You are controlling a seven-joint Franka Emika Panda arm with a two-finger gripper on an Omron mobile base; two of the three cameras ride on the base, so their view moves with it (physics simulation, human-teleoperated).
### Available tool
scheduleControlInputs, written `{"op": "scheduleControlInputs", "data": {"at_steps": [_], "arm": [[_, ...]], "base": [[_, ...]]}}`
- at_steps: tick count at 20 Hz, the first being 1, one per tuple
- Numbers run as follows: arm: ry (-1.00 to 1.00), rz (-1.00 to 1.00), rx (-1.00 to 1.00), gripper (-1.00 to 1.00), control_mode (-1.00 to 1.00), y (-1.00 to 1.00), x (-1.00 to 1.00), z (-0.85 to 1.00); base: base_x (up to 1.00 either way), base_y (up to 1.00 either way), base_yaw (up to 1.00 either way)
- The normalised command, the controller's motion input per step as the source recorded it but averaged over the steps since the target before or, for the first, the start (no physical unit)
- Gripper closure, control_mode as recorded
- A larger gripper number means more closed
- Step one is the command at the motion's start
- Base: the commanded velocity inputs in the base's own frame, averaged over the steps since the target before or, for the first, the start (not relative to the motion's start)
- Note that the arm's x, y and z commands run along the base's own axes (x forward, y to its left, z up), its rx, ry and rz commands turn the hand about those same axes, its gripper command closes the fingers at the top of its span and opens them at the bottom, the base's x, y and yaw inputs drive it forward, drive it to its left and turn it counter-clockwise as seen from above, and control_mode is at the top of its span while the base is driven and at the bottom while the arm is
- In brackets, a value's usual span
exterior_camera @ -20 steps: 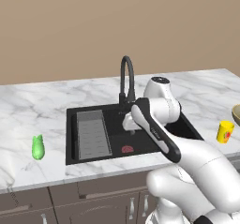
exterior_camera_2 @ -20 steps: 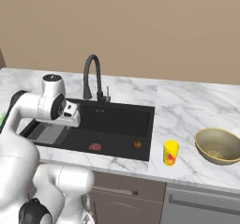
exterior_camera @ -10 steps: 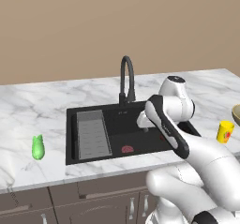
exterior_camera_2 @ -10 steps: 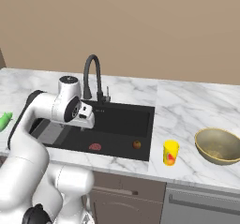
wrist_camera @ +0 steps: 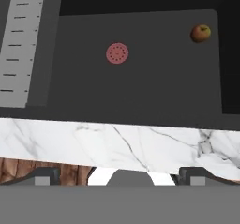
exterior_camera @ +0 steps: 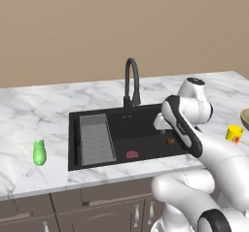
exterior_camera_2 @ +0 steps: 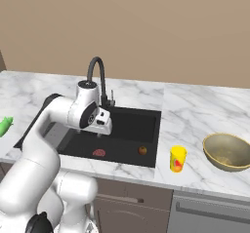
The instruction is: Remove the corn and apple from the sink. Then move the bowl and cup from the counter to the sink for washing.
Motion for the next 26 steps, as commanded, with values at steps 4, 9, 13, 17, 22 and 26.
{"op": "scheduleControlInputs", "data": {"at_steps": [4,9,13,17,22,26], "arm": [[-0.04,0.00,0.00,-1.00,-1.00,-0.31,0.18,-0.07],[-0.03,0.00,0.00,-1.00,-1.00,-0.25,0.24,-0.10],[-0.01,0.00,-0.03,-1.00,-1.00,-0.22,0.29,-0.13],[-0.04,0.06,-0.03,-1.00,-1.00,-0.20,0.28,-0.10],[-0.02,0.21,-0.03,-1.00,-1.00,-0.20,0.26,-0.06],[-0.01,0.30,-0.02,-1.00,-1.00,-0.19,0.26,-0.03]], "base": [[0.00,0.00,0.00],[0.00,0.00,0.00],[0.00,0.00,0.00],[0.00,0.00,0.00],[0.00,0.00,0.00],[0.00,0.00,0.00]]}}
